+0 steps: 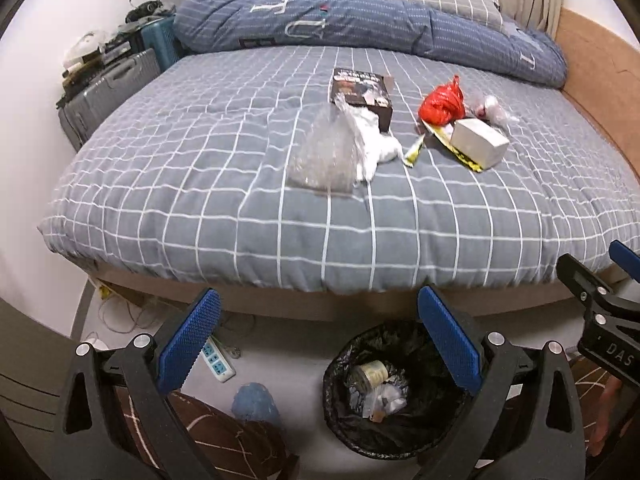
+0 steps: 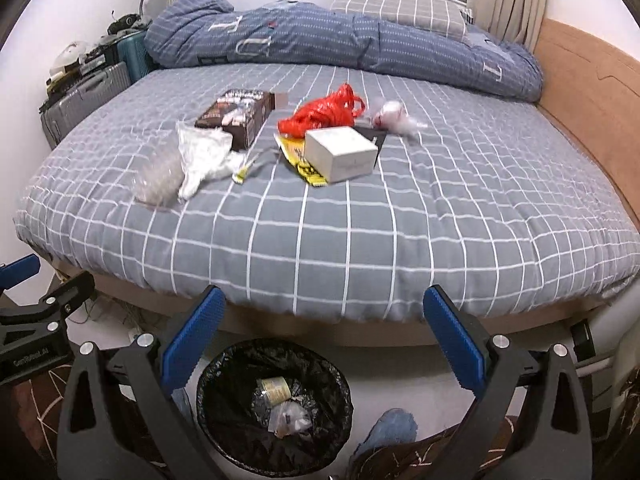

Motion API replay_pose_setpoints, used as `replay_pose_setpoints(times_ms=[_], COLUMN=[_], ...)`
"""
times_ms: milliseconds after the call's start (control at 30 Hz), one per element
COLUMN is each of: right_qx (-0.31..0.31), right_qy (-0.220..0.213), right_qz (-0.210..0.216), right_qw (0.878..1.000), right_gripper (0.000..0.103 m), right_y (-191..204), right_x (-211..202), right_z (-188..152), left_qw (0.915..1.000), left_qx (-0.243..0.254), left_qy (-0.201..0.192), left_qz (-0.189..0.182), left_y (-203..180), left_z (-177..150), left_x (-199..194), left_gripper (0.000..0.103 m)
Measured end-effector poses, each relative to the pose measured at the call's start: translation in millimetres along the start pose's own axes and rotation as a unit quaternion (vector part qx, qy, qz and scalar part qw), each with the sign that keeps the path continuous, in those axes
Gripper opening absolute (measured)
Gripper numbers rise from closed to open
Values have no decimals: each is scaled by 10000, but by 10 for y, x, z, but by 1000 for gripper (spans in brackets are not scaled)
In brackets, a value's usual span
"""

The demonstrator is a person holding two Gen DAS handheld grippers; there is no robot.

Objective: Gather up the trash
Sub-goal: 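Move both open tools back over the bed toward the remaining trash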

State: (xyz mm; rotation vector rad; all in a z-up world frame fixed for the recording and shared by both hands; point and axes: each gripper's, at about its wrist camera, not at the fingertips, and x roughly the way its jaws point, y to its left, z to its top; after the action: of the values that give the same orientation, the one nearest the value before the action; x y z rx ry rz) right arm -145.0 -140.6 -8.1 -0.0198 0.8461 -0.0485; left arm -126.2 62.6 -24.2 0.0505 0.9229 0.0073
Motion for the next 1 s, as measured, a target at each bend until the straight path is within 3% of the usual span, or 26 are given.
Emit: replay_pose_setpoints(times_ms=[633,1000], right_qx=[-124,-147], right_qy=[-380,-318], right_qz=[-59,-13], right_qw=[9992,9994], right_gripper=[96,96], right_y=[-124,-249], right_x=[-96,286], right_z=[561,862], left_qw=[9995,10000], left_qx=[-52,43], left_qy=[-301,-65], left_qz=[52,42], left_y=[149,196], left_z=[598,932], left_x=[-151,358], left_gripper=[97,97])
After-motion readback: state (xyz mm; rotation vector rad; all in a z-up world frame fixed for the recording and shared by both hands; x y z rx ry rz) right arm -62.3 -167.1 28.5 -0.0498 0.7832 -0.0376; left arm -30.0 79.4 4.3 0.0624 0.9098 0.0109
